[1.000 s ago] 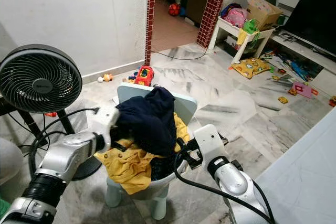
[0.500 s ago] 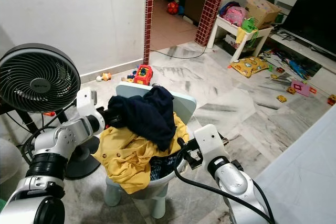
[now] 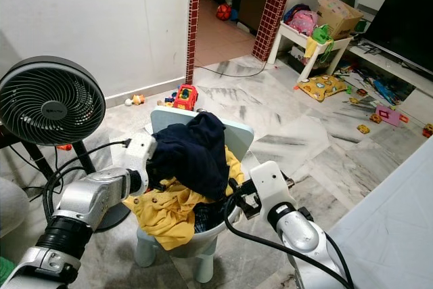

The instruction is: Hang hanger

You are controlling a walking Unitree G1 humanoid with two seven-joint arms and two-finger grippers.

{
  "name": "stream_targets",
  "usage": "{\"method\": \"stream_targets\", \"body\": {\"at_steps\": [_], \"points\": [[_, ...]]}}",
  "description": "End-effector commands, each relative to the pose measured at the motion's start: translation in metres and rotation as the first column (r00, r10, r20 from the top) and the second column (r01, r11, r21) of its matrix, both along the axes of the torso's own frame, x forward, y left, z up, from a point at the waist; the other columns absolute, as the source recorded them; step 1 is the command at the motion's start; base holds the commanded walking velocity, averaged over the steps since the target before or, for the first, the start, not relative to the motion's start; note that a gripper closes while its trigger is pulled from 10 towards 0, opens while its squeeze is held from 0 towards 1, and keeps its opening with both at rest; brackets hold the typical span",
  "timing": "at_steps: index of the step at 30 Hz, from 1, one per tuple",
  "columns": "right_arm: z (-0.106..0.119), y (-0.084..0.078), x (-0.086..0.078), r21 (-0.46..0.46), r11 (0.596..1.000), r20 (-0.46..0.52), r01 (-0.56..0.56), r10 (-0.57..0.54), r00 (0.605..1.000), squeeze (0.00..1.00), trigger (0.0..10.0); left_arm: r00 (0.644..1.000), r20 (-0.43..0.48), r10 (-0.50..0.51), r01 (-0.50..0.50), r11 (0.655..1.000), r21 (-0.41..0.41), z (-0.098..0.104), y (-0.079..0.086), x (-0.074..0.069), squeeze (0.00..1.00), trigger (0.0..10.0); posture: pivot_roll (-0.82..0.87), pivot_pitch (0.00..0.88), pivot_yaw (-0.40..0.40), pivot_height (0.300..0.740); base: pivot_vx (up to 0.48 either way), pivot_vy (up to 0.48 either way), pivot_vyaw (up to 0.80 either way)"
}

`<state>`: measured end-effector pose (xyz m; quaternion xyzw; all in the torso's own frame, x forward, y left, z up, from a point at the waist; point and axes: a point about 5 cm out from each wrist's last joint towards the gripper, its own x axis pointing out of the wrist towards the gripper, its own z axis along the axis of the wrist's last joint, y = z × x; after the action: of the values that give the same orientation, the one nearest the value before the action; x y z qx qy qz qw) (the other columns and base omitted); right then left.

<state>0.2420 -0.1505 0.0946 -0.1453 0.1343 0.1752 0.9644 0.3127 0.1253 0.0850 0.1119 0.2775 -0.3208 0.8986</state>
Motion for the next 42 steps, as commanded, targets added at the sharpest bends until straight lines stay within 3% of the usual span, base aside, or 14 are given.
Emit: {"method": "stream_targets", "body": {"at_steps": [1, 9, 13, 15, 16, 22, 25, 28, 30, 31, 32, 35, 39, 42], "points": [[0.001, -0.004, 0.002, -0.01, 1.0, 0.006, 0.013, -0.013, 1.0, 0.0, 10.0, 0.995, 0.046, -0.094, 0.092, 0.995, 0.039, 0.006, -0.007, -0.003, 1.0, 10.0, 0.11, 0.0, -0.123, 0.74, 0.0, 0.0, 0.0], [0.0, -0.001, 0.004, -0.008, 1.0, 0.007, 0.006, -0.006, 1.0, 0.0, 10.0, 0.943, 0.086, -0.321, 0.299, 0.931, 0.208, 0.016, 0.005, -0.019, 1.0, 10.0, 0.13, 0.0, -0.128, 0.74, 0.0, 0.0, 0.0], [0.001, -0.001, 0.007, -0.009, 1.0, 0.011, 0.003, -0.003, 1.0, 0.0, 10.0, 0.808, 0.08, -0.584, 0.537, 0.785, 0.31, 0.032, 0.003, -0.033, 1.0, 10.0, 0.13, 0.0, -0.129, 0.74, 0.0, 0.0, 0.0], [0.001, -0.001, 0.007, -0.01, 1.0, 0.011, 0.003, -0.003, 1.0, 0.0, 10.0, 0.794, 0.083, -0.602, 0.551, 0.771, 0.319, 0.034, 0.004, -0.033, 1.0, 10.0, 0.13, 0.0, -0.129, 0.74, 0.0, 0.0, 0.0], [0.001, -0.001, 0.007, -0.009, 1.0, 0.01, 0.004, -0.004, 1.0, 0.0, 10.0, 0.757, 0.087, -0.647, 0.583, 0.731, 0.355, 0.04, 0.006, -0.031, 1.0, 10.0, 0.13, 0.0, -0.126, 0.74, 0.0, 0.0, 0.0], [0.0, 0.0, 0.007, -0.006, 1.0, 0.01, 0.004, -0.004, 1.0, 0.0, 10.0, 0.702, 0.055, -0.71, 0.623, 0.649, 0.436, 0.044, 0.019, -0.024, 1.0, 10.0, 0.13, 0.0, -0.122, 0.74, 0.0, 0.0, 0.0], [0.0, -0.001, 0.006, -0.006, 1.0, 0.01, 0.006, -0.006, 1.0, 0.0, 10.0, 0.626, -0.013, -0.78, 0.687, 0.544, 0.481, 0.039, 0.032, -0.027, 1.0, 10.0, 0.13, 0.0, -0.121, 0.74, 0.0, 0.0, 0.0], [0.0, -0.002, 0.007, -0.007, 1.0, 0.01, 0.008, -0.008, 1.0, 0.0, 10.0, 0.587, -0.068, -0.807, 0.724, 0.486, 0.49, 0.036, 0.04, -0.029, 1.0, 10.0, 0.14, 0.0, -0.121, 0.74, 0.0, 0.0, 0.0], [0.0, -0.002, 0.007, -0.008, 1.0, 0.011, 0.009, -0.009, 1.0, 0.0, 10.0, 0.569, -0.093, -0.817, 0.736, 0.456, 0.501, 0.033, 0.044, -0.029, 0.72, 10.0, 0.14, 0.0, -0.12, 0.74, 0.0, 0.0, 0.0], [0.0, -0.002, 0.007, -0.008, 1.0, 0.012, 0.009, -0.009, 1.0, 0.0, 10.0, 0.559, -0.107, -0.822, 0.744, 0.441, 0.502, 0.031, 0.046, -0.028, 0.2, 10.0, 0.14, 0.0, -0.119, 0.74, 0.0, 0.0, 0.0], [0.0, -0.002, 0.008, -0.007, 1.0, 0.013, 0.009, -0.009, 1.0, 0.0, 10.0, 0.551, -0.112, -0.827, 0.749, 0.431, 0.503, 0.029, 0.047, -0.027, 0.0, 10.0, 0.14, 0.0, -0.119, 0.74, 0.0, 0.0, 0.0], [0.001, -0.001, 0.008, -0.004, 1.0, 0.016, 0.009, -0.009, 1.0, 0.0, 10.0, 0.524, -0.128, -0.842, 0.753, 0.388, 0.531, 0.026, 0.051, -0.023, 0.0, 10.0, 0.13, 0.0, -0.116, 0.74, 0.0, 0.0, 0.0], [0.001, -0.001, 0.007, -0.001, 1.0, 0.016, 0.012, -0.012, 1.0, 0.0, 10.0, 0.511, -0.108, -0.853, 0.737, 0.37, 0.566, 0.025, 0.052, -0.015, 0.0, 10.0, 0.13, 0.0, -0.114, 0.74, 0.0, 0.0, 0.0], [-0.001, -0.002, 0.005, -0.003, 1.0, 0.012, 0.015, -0.015, 1.0, 0.0, 10.0, 0.561, -0.022, -0.828, 0.649, 0.423, 0.632, 0.027, 0.05, 0.0, 0.0, 10.0, 0.12, 0.0, -0.111, 0.74, 0.0, 0.0, 0.0]]}}
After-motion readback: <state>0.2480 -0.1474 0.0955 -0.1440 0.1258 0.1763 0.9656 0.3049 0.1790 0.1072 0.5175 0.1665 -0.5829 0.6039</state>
